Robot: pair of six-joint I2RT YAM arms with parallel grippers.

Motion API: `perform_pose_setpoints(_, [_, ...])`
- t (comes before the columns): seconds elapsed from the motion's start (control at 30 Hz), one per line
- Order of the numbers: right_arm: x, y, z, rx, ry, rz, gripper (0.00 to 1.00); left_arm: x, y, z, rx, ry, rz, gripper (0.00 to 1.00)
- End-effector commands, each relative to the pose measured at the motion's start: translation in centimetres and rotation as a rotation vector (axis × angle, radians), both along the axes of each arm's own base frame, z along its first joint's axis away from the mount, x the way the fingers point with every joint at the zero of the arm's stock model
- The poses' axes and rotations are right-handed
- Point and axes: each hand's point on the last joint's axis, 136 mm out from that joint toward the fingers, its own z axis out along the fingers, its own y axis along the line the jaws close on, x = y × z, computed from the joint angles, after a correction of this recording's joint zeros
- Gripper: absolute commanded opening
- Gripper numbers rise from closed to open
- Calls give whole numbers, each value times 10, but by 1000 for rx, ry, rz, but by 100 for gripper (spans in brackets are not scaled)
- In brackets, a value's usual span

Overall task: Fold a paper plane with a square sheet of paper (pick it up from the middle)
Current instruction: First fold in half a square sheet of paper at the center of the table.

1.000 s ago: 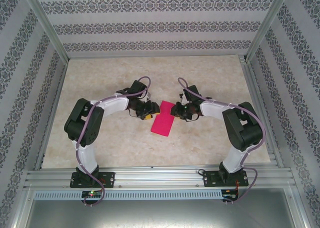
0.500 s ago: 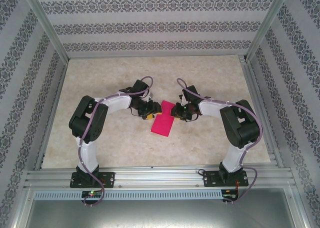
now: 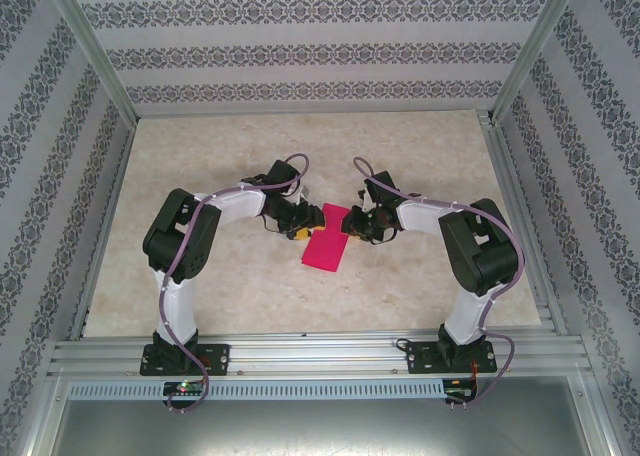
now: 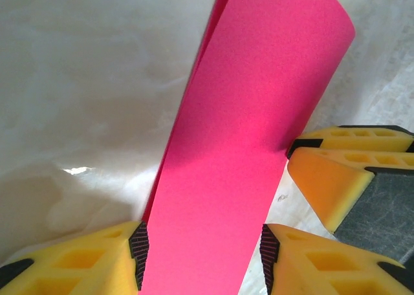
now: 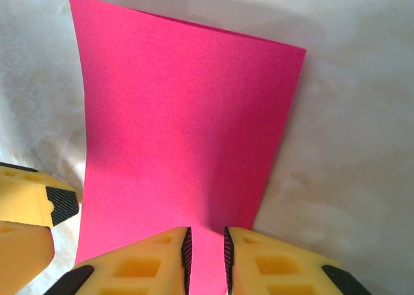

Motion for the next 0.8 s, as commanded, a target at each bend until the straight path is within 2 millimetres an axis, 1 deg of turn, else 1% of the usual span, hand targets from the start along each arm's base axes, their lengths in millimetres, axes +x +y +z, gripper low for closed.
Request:
perform_pose_setpoints(0.0, [-1, -5, -8, -24, 7, 9, 23, -4, -7, 1, -12, 9, -40, 52])
perform_pose_setpoints(0.23, [1, -2, 6, 9, -25, 9, 25, -5, 1, 0, 37, -2, -35, 53])
perform_pose_setpoints(0.43, [2, 0, 19, 39, -53, 9, 27, -12, 8, -4, 73, 2, -36, 54])
perform_pose_setpoints(0.6, [2, 1, 29, 61, -77, 5, 28, -15, 4, -2, 42, 9, -49, 53])
perform_pose_setpoints(0.67, [2, 0, 28, 54, -75, 2, 28, -14, 3, -1, 37, 5, -50, 52])
perform_pose_setpoints(0.77, [2, -1, 25, 51, -66, -1, 28, -13, -3, 3, 2, 2, -64, 50])
